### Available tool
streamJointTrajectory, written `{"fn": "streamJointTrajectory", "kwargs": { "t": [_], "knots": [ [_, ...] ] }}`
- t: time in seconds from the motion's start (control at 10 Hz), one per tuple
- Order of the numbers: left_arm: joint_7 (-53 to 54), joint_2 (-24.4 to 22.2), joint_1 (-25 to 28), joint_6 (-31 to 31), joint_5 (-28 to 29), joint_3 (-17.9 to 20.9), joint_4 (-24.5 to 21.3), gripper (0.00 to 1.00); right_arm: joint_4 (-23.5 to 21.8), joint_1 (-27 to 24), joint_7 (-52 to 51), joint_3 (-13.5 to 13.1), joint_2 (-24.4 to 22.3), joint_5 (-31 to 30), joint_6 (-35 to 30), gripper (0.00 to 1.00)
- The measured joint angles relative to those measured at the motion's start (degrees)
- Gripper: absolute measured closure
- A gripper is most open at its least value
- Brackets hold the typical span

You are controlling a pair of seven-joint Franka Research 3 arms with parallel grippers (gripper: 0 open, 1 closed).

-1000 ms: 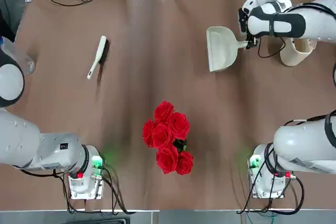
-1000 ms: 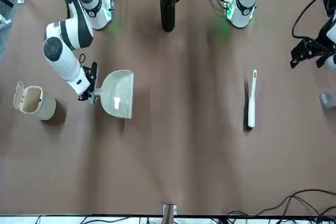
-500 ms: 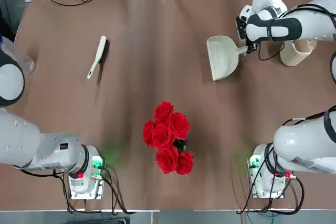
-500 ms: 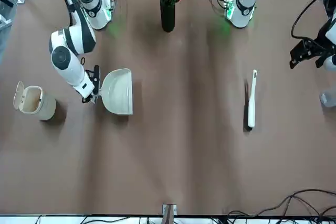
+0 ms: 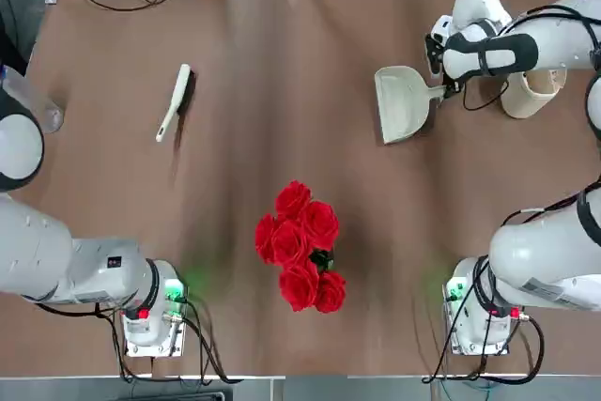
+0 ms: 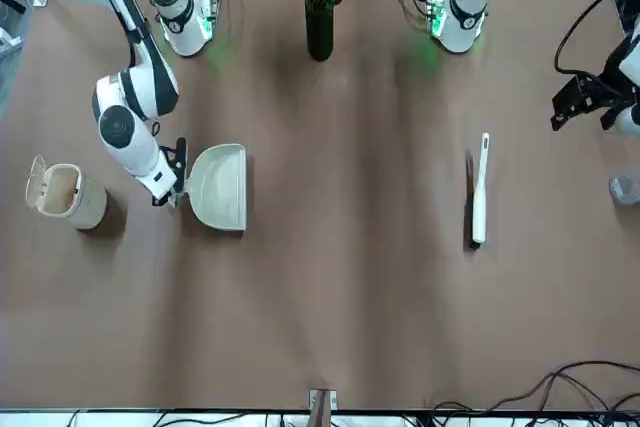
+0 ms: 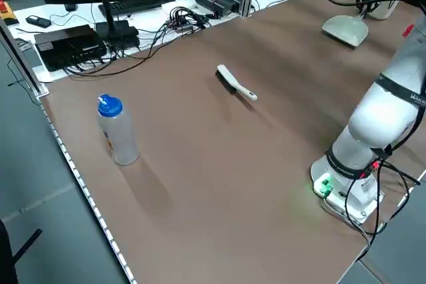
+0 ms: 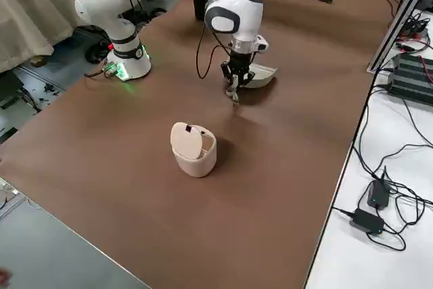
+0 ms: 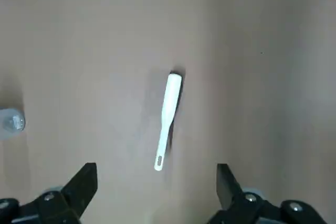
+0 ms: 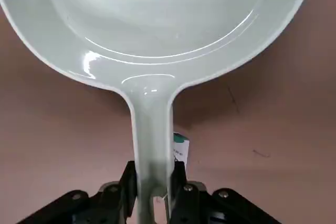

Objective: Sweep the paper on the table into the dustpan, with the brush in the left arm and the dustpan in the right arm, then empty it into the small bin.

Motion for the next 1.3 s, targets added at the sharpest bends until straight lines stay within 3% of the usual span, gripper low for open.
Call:
{"fn": "streamJointTrajectory", "kwargs": {
  "t": [0.7, 1.2, 1.3],
  "knots": [
    [0.0, 0.1, -0.1, 0.0, 0.0, 0.0, 0.0, 0.00, 0.7, 0.0, 1.5, -0.5, 1.6, -2.1, 0.9, 0.67],
    [0.0, 0.1, -0.1, 0.0, 0.0, 0.0, 0.0, 0.00, 3.3, 0.1, 1.5, -0.4, 1.5, -2.5, -2.2, 0.00],
    [0.0, 0.1, -0.1, 0.0, 0.0, 0.0, 0.0, 0.00, 6.8, 0.2, 1.4, -0.3, 1.4, -2.5, -7.1, 0.00]
  ]
}}
